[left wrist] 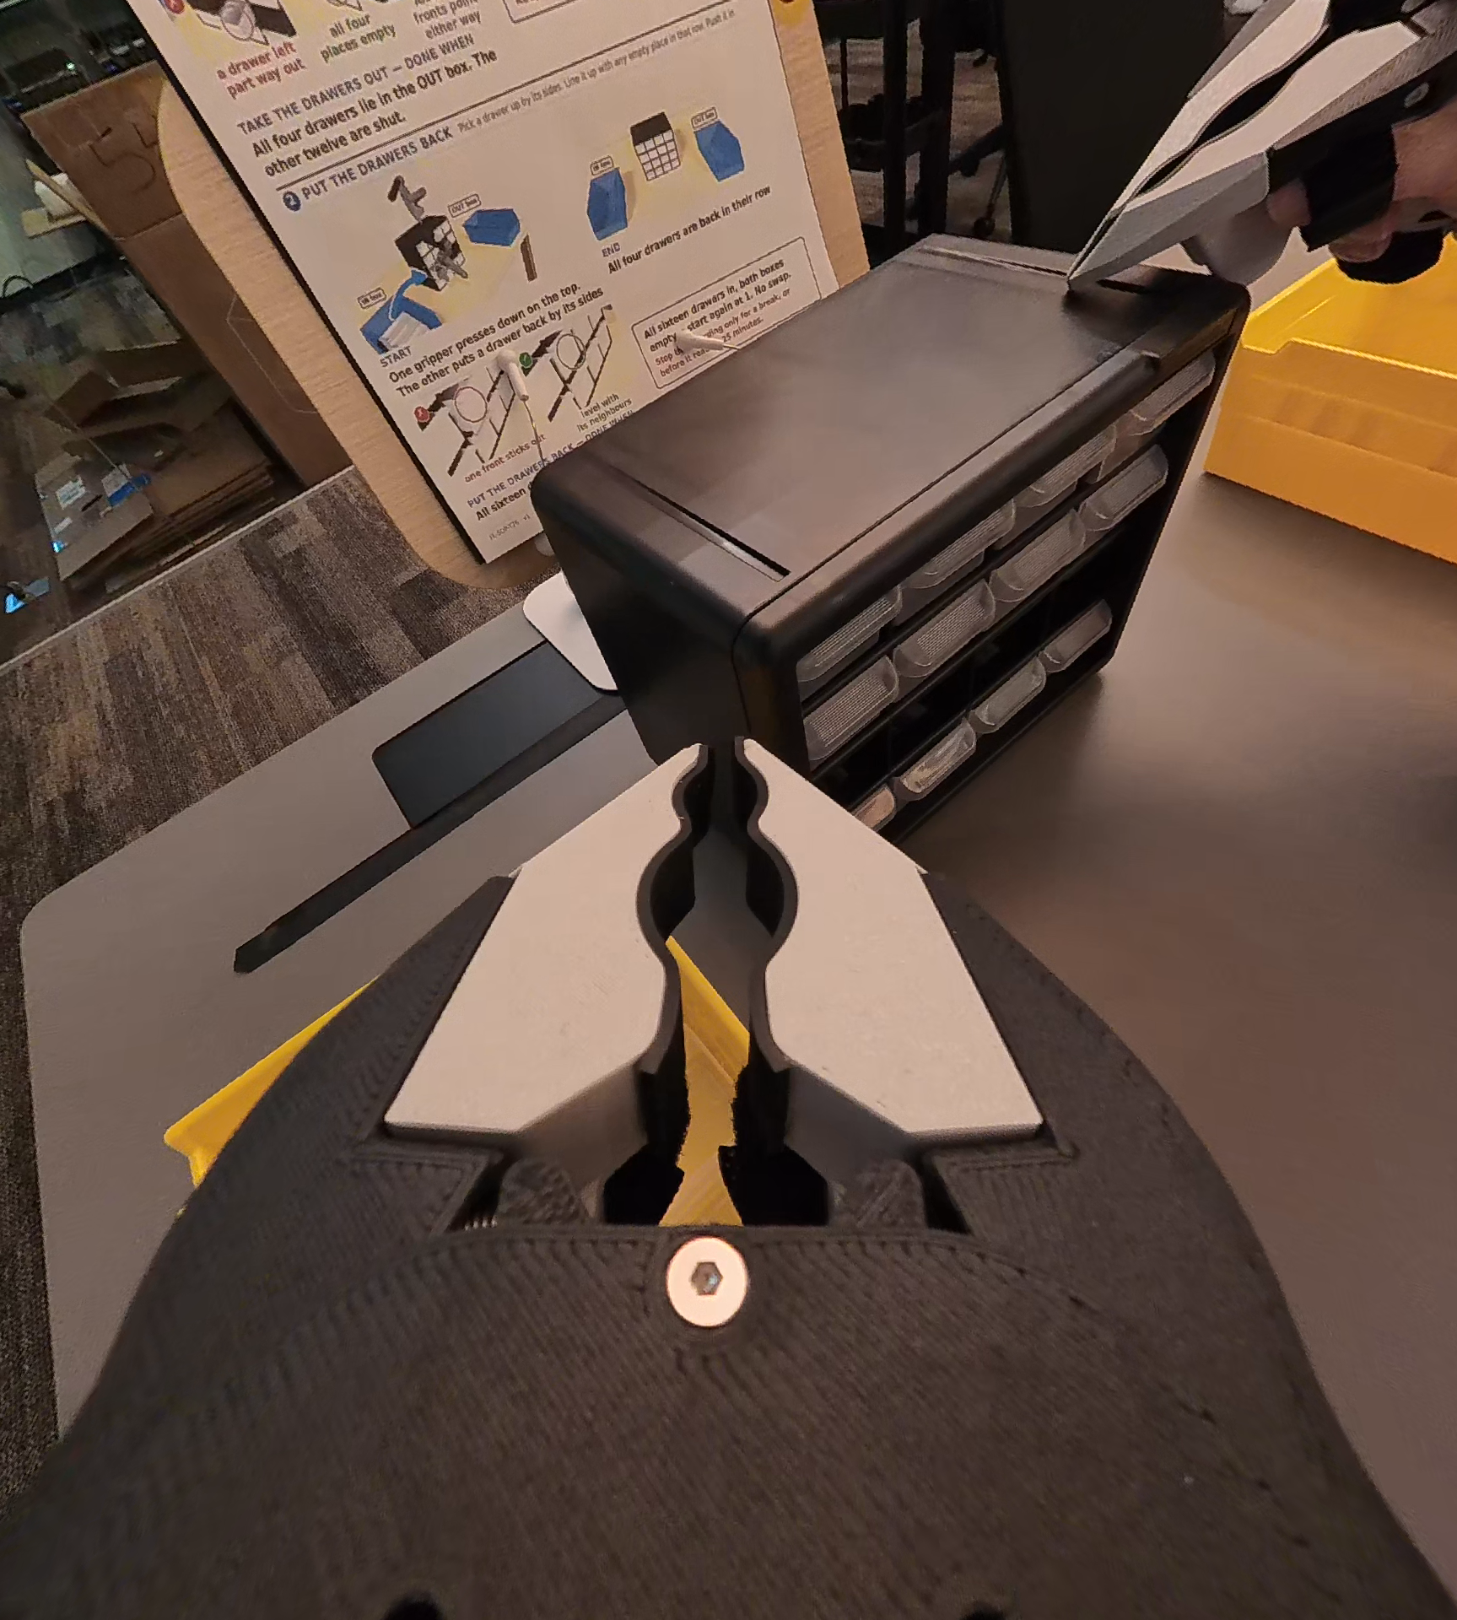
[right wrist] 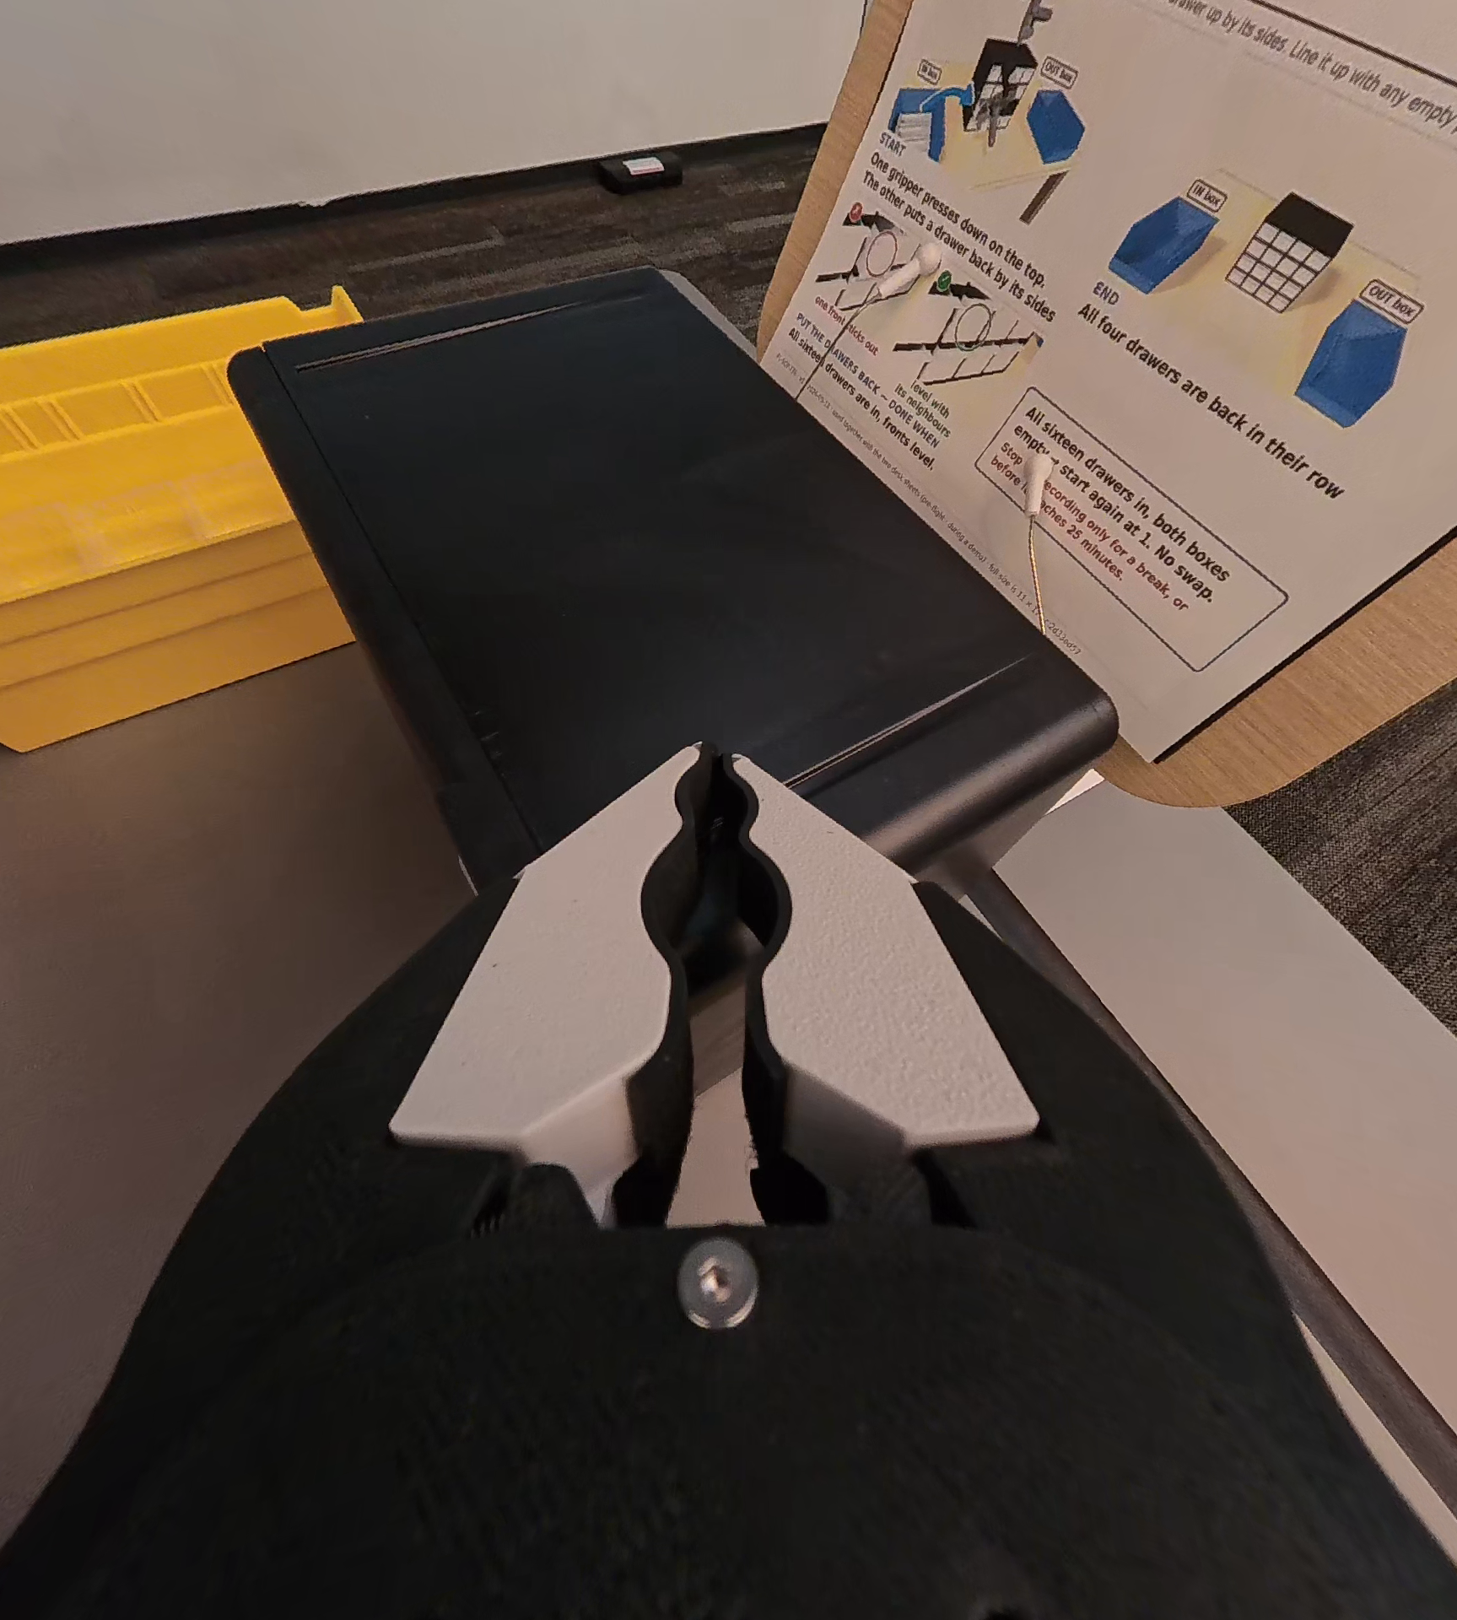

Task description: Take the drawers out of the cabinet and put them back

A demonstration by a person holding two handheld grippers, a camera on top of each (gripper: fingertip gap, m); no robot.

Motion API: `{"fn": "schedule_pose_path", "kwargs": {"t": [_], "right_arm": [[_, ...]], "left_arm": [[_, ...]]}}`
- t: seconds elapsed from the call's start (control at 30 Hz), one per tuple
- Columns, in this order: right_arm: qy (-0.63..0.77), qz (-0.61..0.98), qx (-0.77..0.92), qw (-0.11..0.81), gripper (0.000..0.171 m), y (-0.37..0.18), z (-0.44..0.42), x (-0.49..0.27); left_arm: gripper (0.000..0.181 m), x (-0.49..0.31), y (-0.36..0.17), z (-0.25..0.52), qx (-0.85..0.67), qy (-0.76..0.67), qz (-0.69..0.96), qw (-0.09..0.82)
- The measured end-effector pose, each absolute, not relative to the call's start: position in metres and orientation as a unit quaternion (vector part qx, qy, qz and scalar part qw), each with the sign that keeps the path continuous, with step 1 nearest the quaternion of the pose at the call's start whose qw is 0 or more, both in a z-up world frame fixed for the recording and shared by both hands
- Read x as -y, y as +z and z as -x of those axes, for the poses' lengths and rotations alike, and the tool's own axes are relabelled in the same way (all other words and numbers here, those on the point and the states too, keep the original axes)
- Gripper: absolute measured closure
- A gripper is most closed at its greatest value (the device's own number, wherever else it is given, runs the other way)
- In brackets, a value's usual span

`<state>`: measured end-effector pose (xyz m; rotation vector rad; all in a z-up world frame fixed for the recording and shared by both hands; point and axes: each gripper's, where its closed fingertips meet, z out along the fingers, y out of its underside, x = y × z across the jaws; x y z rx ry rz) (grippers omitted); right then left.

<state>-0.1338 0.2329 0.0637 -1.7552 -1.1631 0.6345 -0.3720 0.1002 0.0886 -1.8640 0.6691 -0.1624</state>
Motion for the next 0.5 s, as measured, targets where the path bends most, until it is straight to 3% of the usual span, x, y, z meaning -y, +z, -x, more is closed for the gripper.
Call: {"fn": "schedule_pose_path", "kwargs": {"t": [0.5], "right_arm": [[0.256, 0.712, 0.471, 0.454, 0.171, 0.0635, 0.1334, -0.2327]], "left_arm": [[0.179, -0.0993, 0.0901, 0.3751, -0.279, -0.065, 0.786, 0.548]]}}
